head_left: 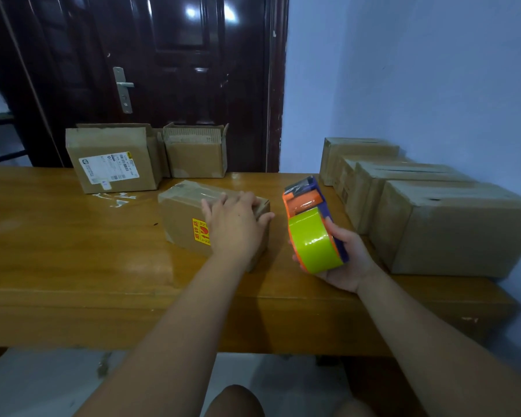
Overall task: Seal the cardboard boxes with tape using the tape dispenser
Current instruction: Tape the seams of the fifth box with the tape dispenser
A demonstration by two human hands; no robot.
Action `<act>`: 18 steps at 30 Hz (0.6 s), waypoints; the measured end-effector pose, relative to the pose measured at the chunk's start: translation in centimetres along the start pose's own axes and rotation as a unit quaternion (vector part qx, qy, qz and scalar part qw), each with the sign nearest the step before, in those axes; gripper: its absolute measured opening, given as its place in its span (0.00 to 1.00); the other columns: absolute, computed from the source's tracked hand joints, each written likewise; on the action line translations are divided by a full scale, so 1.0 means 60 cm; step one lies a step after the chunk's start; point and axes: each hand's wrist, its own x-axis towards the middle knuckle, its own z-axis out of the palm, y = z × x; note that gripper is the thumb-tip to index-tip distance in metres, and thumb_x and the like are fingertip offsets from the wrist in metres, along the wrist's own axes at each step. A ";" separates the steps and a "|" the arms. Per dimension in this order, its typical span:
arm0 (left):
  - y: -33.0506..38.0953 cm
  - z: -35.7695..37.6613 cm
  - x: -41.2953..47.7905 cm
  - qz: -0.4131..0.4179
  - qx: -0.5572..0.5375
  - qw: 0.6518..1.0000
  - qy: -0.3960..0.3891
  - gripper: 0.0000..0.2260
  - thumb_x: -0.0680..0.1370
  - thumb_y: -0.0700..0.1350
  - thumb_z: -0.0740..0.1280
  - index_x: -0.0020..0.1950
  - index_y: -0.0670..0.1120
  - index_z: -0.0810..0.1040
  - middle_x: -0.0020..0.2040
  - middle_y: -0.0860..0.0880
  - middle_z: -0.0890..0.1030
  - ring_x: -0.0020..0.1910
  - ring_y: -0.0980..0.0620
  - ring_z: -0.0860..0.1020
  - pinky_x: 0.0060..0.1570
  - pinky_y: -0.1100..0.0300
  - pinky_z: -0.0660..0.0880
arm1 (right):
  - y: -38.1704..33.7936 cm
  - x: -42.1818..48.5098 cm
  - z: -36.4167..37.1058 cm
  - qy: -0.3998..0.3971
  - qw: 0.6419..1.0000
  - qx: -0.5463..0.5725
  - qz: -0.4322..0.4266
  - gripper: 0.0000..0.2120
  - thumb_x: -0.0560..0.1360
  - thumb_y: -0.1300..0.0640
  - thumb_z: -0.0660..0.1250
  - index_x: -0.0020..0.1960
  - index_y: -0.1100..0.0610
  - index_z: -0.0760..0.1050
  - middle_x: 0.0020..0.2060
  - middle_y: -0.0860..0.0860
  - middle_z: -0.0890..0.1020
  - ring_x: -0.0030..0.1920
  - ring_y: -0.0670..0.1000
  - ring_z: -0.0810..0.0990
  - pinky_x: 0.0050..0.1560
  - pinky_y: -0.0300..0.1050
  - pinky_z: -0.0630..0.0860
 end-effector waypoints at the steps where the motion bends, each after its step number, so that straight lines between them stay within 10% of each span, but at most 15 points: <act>1: -0.002 0.002 0.000 0.011 0.010 1.000 0.002 0.15 0.76 0.58 0.65 0.58 0.52 0.77 0.60 0.48 0.78 0.67 0.46 0.68 0.71 0.44 0.49 | 0.002 0.001 -0.003 -0.001 1.000 0.013 -0.002 0.25 0.73 0.44 0.61 0.66 0.55 0.73 0.50 0.57 0.83 0.43 0.55 0.84 0.39 0.46 0.81; 11: -0.039 -0.040 0.021 0.155 -0.164 0.955 -0.195 0.22 0.77 0.51 0.66 0.71 0.55 0.68 0.71 0.54 0.68 0.74 0.52 0.58 0.72 0.52 0.53 | 0.007 0.000 -0.007 -0.067 0.995 0.043 -0.055 0.31 0.60 0.44 0.79 0.61 0.52 0.79 0.57 0.56 0.81 0.54 0.56 0.82 0.49 0.49 0.80; 18: -0.039 -0.048 0.029 0.181 -0.170 0.944 -0.219 0.23 0.74 0.49 0.70 0.69 0.56 0.71 0.70 0.59 0.69 0.73 0.57 0.59 0.65 0.63 0.53 | 0.005 -0.007 0.001 -0.027 0.996 0.053 -0.059 0.21 0.68 0.45 0.69 0.59 0.52 0.81 0.57 0.55 0.81 0.54 0.55 0.82 0.48 0.48 0.80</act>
